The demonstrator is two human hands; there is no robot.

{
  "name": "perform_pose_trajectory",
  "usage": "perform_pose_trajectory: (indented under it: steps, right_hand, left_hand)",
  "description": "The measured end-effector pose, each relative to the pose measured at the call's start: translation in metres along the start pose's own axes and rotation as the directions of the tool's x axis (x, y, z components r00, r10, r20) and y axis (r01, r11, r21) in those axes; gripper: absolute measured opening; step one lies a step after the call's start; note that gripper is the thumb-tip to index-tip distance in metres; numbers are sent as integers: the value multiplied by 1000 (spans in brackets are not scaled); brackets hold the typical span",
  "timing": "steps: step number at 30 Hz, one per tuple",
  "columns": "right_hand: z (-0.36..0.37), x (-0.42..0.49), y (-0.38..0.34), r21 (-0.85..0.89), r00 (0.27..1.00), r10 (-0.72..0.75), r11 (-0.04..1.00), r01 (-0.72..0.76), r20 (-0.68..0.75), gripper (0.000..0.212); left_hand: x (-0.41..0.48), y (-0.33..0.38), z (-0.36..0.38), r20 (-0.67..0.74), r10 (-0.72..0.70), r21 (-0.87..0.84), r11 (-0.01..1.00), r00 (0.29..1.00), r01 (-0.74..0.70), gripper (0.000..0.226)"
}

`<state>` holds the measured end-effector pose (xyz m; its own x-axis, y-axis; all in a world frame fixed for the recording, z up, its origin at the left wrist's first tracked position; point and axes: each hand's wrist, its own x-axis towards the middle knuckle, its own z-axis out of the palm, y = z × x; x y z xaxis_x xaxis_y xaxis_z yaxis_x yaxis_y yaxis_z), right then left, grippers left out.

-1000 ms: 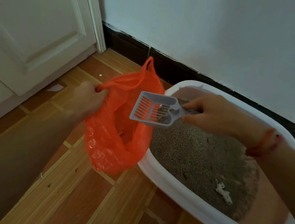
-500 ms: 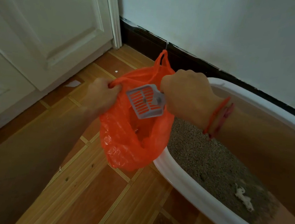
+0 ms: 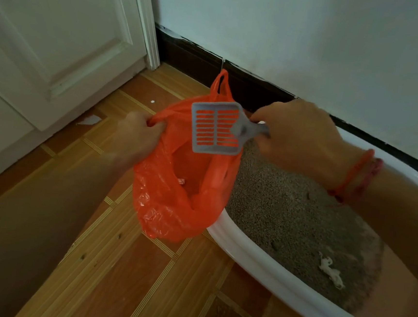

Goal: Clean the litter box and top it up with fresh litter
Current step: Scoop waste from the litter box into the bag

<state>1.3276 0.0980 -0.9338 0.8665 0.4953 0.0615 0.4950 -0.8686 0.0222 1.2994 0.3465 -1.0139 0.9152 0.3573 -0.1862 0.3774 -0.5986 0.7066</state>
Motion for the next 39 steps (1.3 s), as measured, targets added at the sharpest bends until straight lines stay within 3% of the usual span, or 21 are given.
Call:
perform_pose_trajectory:
  steps: [4, 8, 11, 15, 21, 25, 31, 39]
  right_hand:
    - [-9, -23, 39, 103, 997, 71, 992, -68, -17, 23]
    - [-14, -58, 75, 101, 989, 145, 984, -147, 27, 25]
    - [-11, -86, 97, 15, 969, 182, 982, -187, 167, 25]
    - [2, -114, 115, -132, 891, 260, 965, -227, 373, 22]
    - [24, -130, 142, -301, 864, 393, 905, -302, 315, 20]
    - [34, -131, 165, -395, 792, 488, 852, -342, 367, 24]
    - [57, -134, 182, -306, 689, 482, 876, -372, 542, 26]
    - [92, -137, 183, -208, 707, 476, 876, -436, 523, 16]
  left_hand:
    - [-3, 3, 2, 18, 17, 30, 999, 1000, -17, 33]
    - [-6, 6, 5, 45, 22, 53, 998, 999, -25, 34]
    - [-7, 7, 7, 81, 32, 57, 998, 996, -36, 32]
    - [-10, 12, 9, 75, 52, 68, 996, 996, -58, 26]
    - [-12, 17, 11, 91, 56, 68, 996, 994, -62, 37]
    - [-13, 16, 8, 93, 57, 67, 996, 994, -63, 29]
    - [-17, 18, 6, 84, 38, 73, 996, 996, -44, 29]
    - [-12, 12, 13, 84, 30, 89, 995, 996, -38, 34]
